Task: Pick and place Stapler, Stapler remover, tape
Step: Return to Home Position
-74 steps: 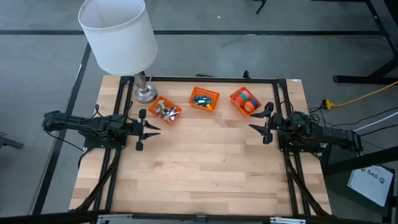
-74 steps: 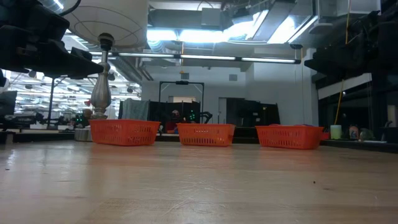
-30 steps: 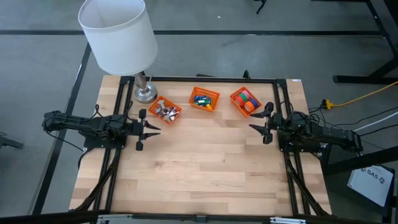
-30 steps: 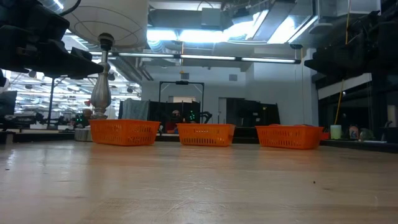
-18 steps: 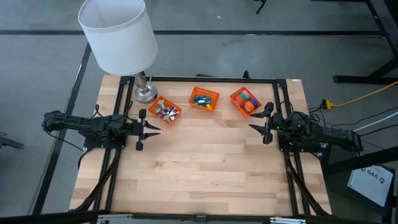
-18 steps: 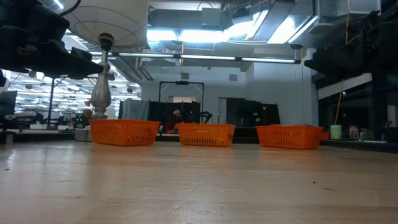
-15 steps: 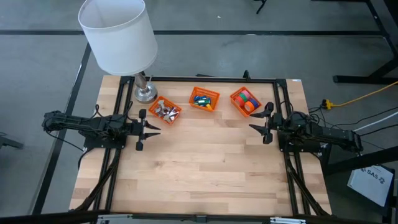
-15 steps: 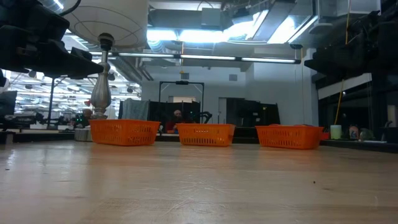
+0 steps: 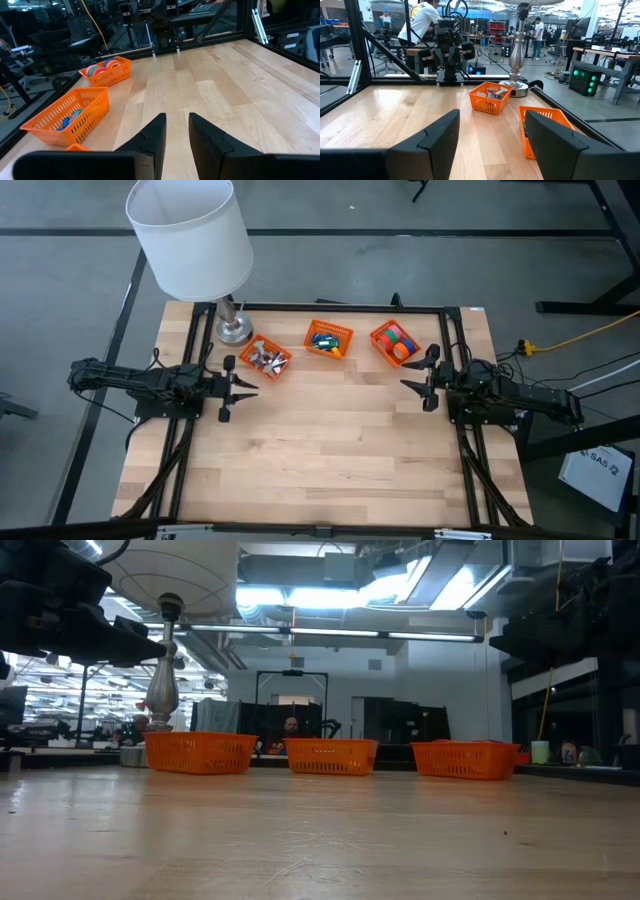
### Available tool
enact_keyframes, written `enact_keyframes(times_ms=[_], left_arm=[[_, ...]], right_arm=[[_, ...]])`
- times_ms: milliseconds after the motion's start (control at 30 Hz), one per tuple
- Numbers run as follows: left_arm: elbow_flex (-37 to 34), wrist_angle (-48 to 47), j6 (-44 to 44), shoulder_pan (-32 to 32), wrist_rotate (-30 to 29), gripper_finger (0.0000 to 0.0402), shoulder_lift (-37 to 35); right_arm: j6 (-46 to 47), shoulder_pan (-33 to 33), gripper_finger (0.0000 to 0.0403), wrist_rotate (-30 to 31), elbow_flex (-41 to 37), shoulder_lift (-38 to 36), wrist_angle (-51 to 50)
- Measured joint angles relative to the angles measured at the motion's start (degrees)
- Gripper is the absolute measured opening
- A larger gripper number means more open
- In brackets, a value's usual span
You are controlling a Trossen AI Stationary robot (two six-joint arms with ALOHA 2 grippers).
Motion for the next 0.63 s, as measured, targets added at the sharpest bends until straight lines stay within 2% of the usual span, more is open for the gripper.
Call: enact_keyframes(times_ms=[633], left_arm=[[0.0,0.0,0.0,0.0,0.0,0.0078,0.0]], right_arm=[[0.0,0.0,0.023,0.0,0.0,0.0,0.0]])
